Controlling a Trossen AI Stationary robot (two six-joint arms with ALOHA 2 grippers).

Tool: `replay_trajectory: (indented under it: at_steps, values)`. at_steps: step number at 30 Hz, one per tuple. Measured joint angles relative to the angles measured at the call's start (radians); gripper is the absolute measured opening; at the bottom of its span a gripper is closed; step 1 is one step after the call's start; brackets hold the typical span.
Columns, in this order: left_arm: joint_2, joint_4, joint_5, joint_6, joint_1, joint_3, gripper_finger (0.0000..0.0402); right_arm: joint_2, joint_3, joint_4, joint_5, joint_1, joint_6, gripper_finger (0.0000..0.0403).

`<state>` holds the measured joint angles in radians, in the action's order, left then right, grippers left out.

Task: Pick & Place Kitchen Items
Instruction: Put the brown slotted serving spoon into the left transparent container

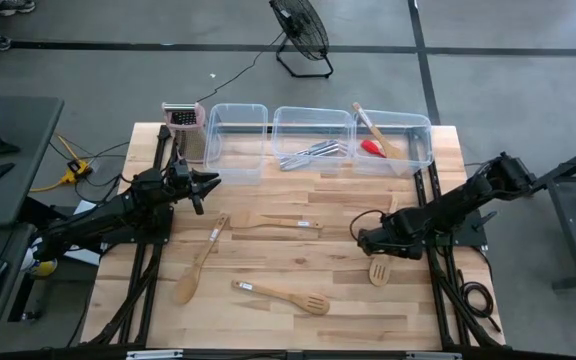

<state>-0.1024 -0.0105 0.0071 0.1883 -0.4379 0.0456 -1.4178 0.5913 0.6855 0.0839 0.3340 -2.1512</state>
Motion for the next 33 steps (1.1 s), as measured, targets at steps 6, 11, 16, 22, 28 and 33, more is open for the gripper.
replay_trajectory:
  at_steps: [6,11,16,22,28,33]
  values:
    - [0.0,0.0,0.0,0.0,0.0,0.0,0.0101,-0.002,-0.001,-0.004,0.002,0.0,-0.002,0.0208]
    - [0.0,0.0,0.0,0.0,0.0,0.0,0.0101,-0.003,-0.001,-0.005,0.001,0.0,-0.001,0.0156]
    - [0.0,0.0,0.0,0.0,0.0,0.0,0.0101,-0.003,-0.001,-0.001,0.002,0.0,0.002,0.0122]
    - [0.0,0.0,0.0,0.0,0.0,0.0,0.0101,-0.003,-0.002,0.002,0.003,0.0,0.003,0.011]
    - [0.0,0.0,0.0,0.0,0.0,0.0,0.0101,-0.003,-0.003,0.005,0.004,0.0,0.006,0.0107]
    - [0.0,0.0,0.0,0.0,0.0,0.0,0.0101,-0.003,-0.003,0.005,0.004,0.0,0.015,0.01]
